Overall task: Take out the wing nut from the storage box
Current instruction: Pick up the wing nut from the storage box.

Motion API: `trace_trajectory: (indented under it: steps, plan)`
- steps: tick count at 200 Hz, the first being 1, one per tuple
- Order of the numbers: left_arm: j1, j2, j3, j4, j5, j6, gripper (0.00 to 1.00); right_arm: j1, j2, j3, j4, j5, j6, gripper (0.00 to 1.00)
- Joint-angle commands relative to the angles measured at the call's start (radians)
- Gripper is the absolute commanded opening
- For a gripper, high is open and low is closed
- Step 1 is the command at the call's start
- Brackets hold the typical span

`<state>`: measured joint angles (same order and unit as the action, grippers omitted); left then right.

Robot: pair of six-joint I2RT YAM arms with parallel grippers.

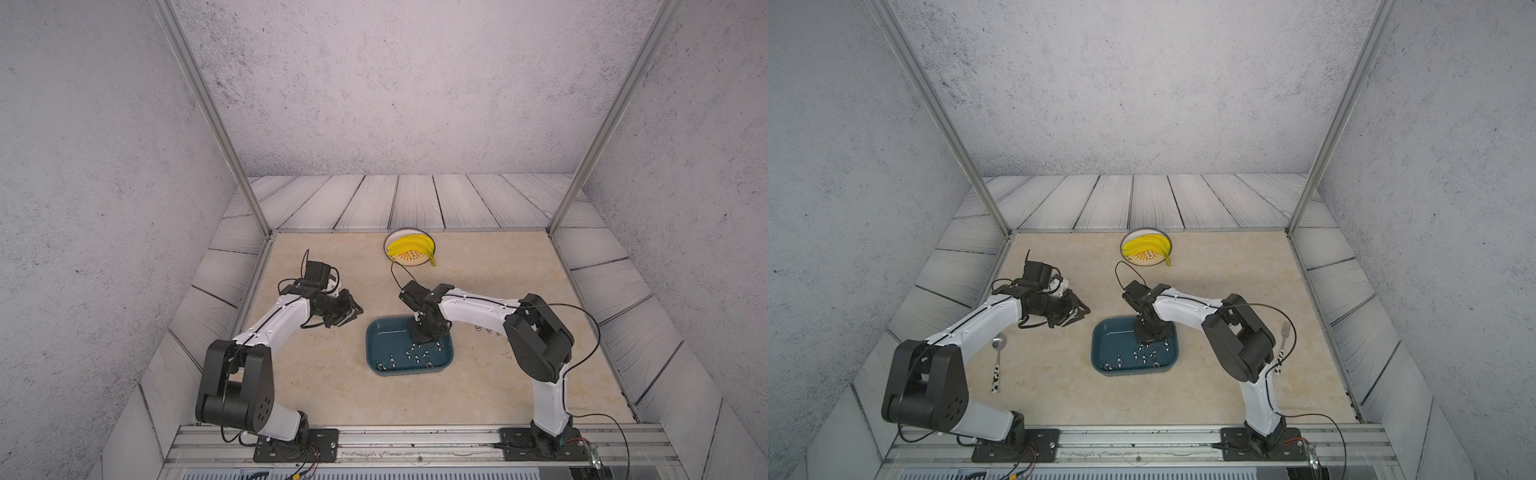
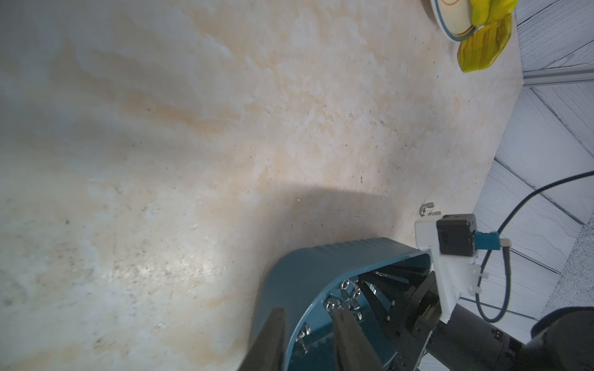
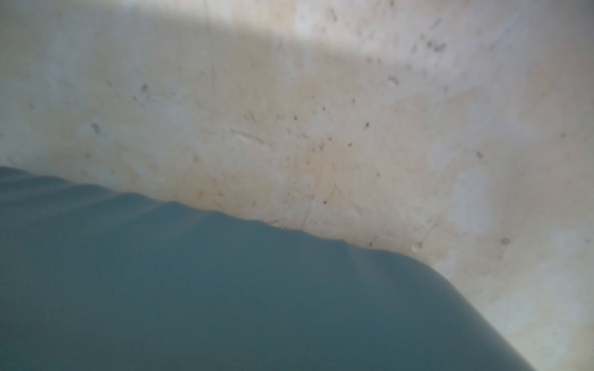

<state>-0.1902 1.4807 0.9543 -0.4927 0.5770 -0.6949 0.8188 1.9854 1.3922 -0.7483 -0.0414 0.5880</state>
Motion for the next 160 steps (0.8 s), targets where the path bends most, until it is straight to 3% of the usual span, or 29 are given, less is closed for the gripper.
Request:
trace_trajectory:
  steps: [1,36,118,160]
  plan:
    - [-0.004,0.016,-0.001,0.000,0.011,0.001,0.32,0.003,0.030,0.015,-0.004,0.032,0.013,0.25]
    - [-0.005,0.015,0.000,-0.001,0.011,0.003,0.32,0.003,0.040,0.016,0.000,0.034,0.018,0.24]
    - [-0.006,0.024,0.000,0.008,0.021,0.003,0.32,0.002,0.044,0.019,-0.026,0.054,-0.025,0.06]
    - [-0.008,0.027,-0.002,0.010,0.029,0.006,0.32,0.002,0.040,0.022,-0.033,0.045,-0.066,0.12]
